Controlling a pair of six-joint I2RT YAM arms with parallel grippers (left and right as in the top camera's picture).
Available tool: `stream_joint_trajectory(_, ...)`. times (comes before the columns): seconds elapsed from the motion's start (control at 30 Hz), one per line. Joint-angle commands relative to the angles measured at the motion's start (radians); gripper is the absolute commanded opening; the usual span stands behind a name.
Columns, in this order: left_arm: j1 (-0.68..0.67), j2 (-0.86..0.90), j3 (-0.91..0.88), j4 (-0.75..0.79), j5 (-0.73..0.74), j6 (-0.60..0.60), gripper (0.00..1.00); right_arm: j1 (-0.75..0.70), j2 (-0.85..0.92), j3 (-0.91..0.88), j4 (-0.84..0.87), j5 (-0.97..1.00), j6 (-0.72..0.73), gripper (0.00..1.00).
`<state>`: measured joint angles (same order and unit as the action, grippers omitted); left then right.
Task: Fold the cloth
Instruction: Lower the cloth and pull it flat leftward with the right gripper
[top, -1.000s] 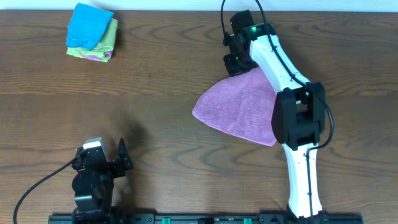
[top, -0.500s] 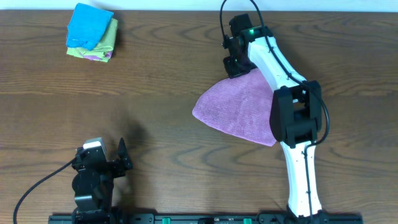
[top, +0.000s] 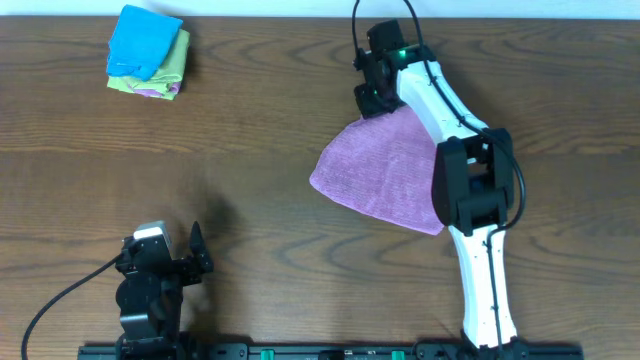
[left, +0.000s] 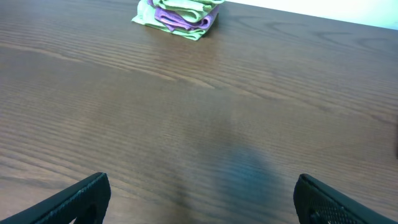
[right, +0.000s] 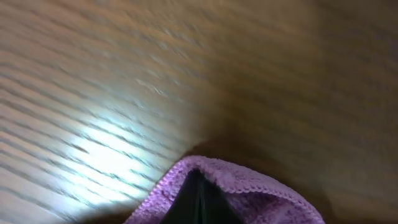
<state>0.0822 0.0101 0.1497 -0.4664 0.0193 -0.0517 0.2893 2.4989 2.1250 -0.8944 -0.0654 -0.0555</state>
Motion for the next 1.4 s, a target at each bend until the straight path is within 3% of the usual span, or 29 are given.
stream_joint_trajectory(0.0,-0.004,-0.006,-0.018,-0.001,-0.007,0.004,0.95,0.042,0.023,0.001,0.031,-0.040,-0.013,0.01)
stream_joint_trajectory(0.43,-0.004,-0.006,-0.018,-0.001,-0.007,0.004,0.95,0.199,0.027,0.001,0.100,-0.046,-0.058,0.01)
stream_joint_trajectory(0.8,-0.004,-0.006,-0.018,-0.001,-0.007,0.004,0.95,0.240,0.027,0.003,0.147,-0.163,-0.057,0.01)
stream_joint_trajectory(0.97,-0.004,-0.006,-0.018,-0.001,-0.007,0.004,0.95,0.236,0.024,0.074,0.065,-0.148,-0.054,0.01)
stream_joint_trajectory(1.17,-0.004,-0.006,-0.018,-0.001,-0.007,0.004,0.95,0.213,0.016,0.235,-0.111,0.030,-0.054,0.01)
stream_joint_trajectory(1.37,-0.004,-0.006,-0.018,-0.001,-0.007,0.004,0.95,0.150,0.019,0.201,-0.177,0.033,-0.038,0.01)
